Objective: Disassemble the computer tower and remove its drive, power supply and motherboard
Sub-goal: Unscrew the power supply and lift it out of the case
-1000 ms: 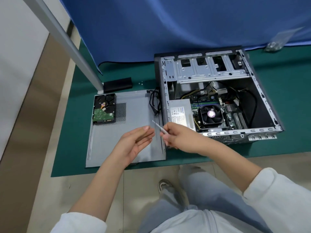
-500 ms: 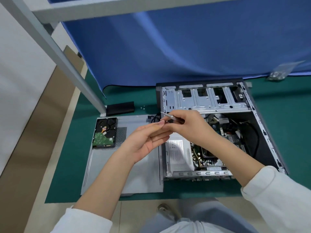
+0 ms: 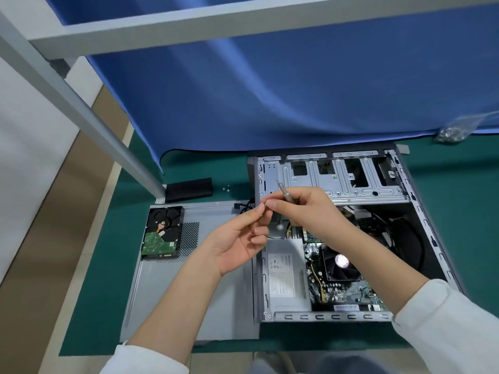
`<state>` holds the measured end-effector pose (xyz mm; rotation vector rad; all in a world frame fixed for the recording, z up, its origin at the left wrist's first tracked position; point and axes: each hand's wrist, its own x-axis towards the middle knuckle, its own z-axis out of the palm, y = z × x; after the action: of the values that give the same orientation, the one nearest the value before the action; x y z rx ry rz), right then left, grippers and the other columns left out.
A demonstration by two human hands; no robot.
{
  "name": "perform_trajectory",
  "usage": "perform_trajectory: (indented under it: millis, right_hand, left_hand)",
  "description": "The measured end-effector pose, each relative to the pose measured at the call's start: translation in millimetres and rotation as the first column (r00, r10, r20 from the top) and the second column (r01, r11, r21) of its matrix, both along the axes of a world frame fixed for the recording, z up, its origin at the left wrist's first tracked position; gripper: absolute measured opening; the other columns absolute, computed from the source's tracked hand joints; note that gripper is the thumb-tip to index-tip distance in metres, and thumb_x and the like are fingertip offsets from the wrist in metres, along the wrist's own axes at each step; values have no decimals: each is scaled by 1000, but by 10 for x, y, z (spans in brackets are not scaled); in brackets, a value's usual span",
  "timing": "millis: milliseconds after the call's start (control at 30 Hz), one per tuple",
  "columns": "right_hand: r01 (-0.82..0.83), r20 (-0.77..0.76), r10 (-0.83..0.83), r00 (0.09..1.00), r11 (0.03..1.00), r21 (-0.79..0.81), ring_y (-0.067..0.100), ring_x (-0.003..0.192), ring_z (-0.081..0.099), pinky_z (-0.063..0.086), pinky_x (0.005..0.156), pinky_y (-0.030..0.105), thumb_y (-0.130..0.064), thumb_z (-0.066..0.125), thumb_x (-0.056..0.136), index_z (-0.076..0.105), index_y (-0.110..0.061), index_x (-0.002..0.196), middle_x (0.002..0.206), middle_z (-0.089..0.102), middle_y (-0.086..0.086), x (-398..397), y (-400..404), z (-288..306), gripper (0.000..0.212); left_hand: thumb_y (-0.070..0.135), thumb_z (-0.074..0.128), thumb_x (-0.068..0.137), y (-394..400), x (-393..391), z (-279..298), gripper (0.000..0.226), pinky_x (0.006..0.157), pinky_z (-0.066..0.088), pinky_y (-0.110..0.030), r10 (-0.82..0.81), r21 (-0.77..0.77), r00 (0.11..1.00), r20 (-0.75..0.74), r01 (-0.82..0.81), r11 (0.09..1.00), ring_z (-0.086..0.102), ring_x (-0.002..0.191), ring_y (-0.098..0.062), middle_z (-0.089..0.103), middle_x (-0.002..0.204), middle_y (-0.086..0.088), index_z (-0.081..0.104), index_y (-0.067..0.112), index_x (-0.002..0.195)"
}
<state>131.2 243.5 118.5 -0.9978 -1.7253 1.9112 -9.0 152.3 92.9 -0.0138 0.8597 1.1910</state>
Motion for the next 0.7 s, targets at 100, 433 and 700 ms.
perform_trajectory:
  millis: [100,433,700]
  right_hand:
    - [-65,39,62,997,994,86,7,51,53,40,57,10,-14,66,87,74,-18,92,63,64,8,-68,94,-51,10]
    - [-128,354,-117,928,792,597,13,82,51,41,71,31,-19,48,95,58,-20,114,88,55,-6,-421,916,-729,22]
    - [-219,415,-157,896,658,721,8,83,43,34,72,26,-17,47,91,60,-20,108,84,53,-13,-510,1078,-1206,22]
  left_hand:
    - [15,70,74,65,-95,-91,9,40,31,-13,-9,-12,999,-32,9,1000,39,49,-5,64,74,-1,74,10,81]
    - [25,74,79,648,-924,-726,5,58,43,-16,-99,-207,447,-889,-198,958,55,71,-7,71,84,7,74,21,82]
    - [30,63,84,1116,-1282,-1497,12,79,51,-27,-458,-436,-90,-885,-190,880,64,90,-16,72,97,6,74,26,86]
